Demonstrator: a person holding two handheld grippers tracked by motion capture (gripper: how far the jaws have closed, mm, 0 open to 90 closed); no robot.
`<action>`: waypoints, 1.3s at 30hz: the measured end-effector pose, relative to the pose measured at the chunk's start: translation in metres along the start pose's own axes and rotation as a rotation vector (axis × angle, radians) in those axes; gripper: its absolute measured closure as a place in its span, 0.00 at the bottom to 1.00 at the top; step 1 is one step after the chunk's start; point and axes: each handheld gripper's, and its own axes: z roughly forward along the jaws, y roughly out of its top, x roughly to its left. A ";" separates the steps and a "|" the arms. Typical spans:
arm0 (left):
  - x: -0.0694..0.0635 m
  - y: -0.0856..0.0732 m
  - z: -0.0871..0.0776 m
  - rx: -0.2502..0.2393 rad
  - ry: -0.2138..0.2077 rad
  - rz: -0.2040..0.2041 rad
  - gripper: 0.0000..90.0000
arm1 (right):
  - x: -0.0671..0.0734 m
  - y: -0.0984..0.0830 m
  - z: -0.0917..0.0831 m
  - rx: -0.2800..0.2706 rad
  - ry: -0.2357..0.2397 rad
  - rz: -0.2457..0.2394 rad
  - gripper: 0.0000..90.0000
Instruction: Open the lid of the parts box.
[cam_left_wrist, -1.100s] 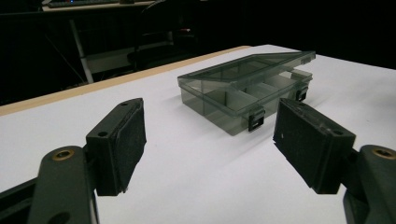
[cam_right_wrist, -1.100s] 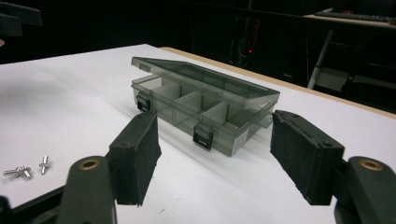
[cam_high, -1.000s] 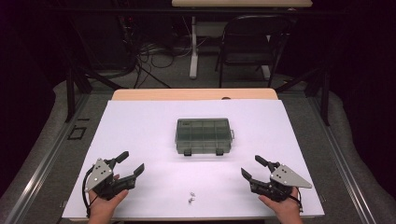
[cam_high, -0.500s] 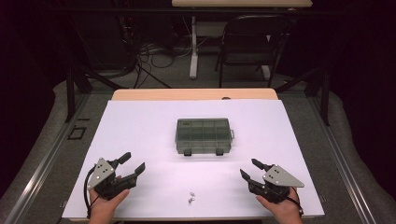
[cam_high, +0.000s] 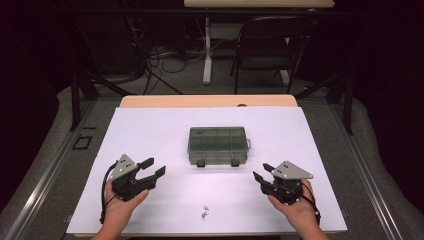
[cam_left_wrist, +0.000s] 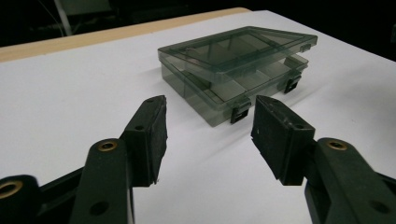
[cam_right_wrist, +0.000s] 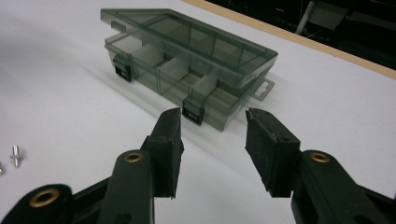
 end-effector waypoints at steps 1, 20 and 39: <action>0.001 0.004 0.002 0.011 -0.019 -0.014 0.52 | -0.001 0.003 0.001 -0.008 0.001 0.006 0.62; 0.001 0.036 0.054 0.110 -0.042 -0.005 0.73 | -0.036 0.034 0.033 0.054 0.011 0.031 0.80; 0.010 0.025 0.097 0.242 -0.040 -0.087 1.00 | -0.049 0.021 0.075 0.151 0.036 0.070 0.99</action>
